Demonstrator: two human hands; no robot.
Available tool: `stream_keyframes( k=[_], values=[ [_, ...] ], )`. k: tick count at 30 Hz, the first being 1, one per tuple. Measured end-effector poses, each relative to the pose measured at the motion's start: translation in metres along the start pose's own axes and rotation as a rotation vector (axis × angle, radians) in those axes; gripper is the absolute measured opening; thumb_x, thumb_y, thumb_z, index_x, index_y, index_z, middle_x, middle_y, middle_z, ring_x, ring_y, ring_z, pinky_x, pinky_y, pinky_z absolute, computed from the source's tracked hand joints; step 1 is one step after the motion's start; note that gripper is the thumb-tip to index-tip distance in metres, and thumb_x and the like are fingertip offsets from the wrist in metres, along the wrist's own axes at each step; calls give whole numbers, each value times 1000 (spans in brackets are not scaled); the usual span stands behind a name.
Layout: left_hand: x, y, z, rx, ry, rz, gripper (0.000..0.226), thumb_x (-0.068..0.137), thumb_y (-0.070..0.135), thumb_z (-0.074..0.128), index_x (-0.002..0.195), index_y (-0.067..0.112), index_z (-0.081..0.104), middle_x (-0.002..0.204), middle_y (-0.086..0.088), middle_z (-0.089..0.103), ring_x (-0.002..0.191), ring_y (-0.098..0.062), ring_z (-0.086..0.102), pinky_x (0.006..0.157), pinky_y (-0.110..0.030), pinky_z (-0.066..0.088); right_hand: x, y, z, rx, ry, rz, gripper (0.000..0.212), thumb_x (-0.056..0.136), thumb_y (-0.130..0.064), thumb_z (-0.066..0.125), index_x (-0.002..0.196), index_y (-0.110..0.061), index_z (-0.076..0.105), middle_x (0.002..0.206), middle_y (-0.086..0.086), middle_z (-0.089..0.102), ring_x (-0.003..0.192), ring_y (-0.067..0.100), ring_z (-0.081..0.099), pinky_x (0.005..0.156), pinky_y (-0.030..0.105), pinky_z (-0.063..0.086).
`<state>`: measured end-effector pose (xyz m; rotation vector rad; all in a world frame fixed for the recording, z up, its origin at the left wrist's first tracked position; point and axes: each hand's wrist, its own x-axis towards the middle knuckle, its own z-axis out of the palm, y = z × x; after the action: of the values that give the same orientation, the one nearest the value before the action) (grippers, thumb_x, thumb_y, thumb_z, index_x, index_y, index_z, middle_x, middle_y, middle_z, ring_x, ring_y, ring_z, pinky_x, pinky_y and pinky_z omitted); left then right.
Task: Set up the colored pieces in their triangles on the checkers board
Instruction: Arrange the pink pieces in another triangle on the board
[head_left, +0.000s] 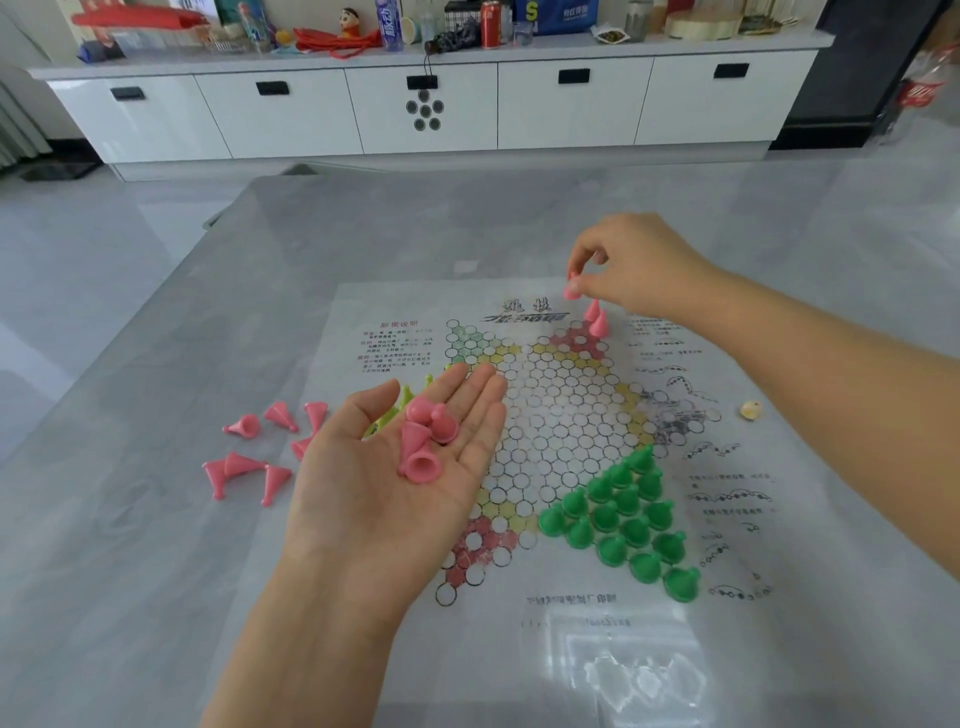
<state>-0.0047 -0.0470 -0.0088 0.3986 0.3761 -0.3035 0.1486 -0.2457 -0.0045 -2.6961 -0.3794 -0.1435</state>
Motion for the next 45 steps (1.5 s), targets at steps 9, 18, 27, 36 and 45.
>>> stream_keyframes(
  k=[9, 18, 27, 36, 45],
  values=[
    [-1, 1, 0, -10, -18, -5, 48, 79, 16, 46, 115, -16, 51, 99, -27, 67, 87, -37, 68, 93, -47, 44, -2, 15, 26, -131, 24, 49, 14, 72, -33, 73, 80, -23, 67, 116, 2, 54, 115, 26, 38, 86, 35, 30],
    [-1, 0, 0, -7, -19, -4, 49, 77, 15, 46, 115, -15, 50, 98, -26, 67, 95, -37, 65, 93, -46, 45, -1, 19, 30, -178, 47, 72, 13, 73, -30, 72, 80, -22, 66, 114, 3, 55, 114, 26, 39, 80, 34, 25],
    [1, 2, -2, 10, -16, -3, 48, 77, 15, 46, 114, -15, 51, 104, -29, 65, 106, -40, 59, 91, -46, 45, -7, 15, 18, -49, 33, 38, 16, 82, -28, 63, 98, -23, 61, 116, 3, 54, 107, 24, 48, 94, 27, 33],
    [4, -4, 0, 169, -32, 61, 31, 74, 9, 45, 100, -6, 51, 94, -17, 68, 97, -26, 65, 87, -40, 53, -71, -88, -16, 165, -224, -433, 15, 83, -30, 59, 95, -25, 66, 78, -16, 58, 76, -4, 53, 71, 8, 41],
    [4, -7, 3, 55, -100, -26, 13, 82, 9, 42, 82, 4, 54, 78, -7, 58, 72, -14, 59, 68, -18, 50, -92, -97, 4, 223, -195, -476, 6, 81, -16, 63, 88, -17, 62, 75, -13, 56, 71, 1, 54, 69, 22, 46]
  ],
)
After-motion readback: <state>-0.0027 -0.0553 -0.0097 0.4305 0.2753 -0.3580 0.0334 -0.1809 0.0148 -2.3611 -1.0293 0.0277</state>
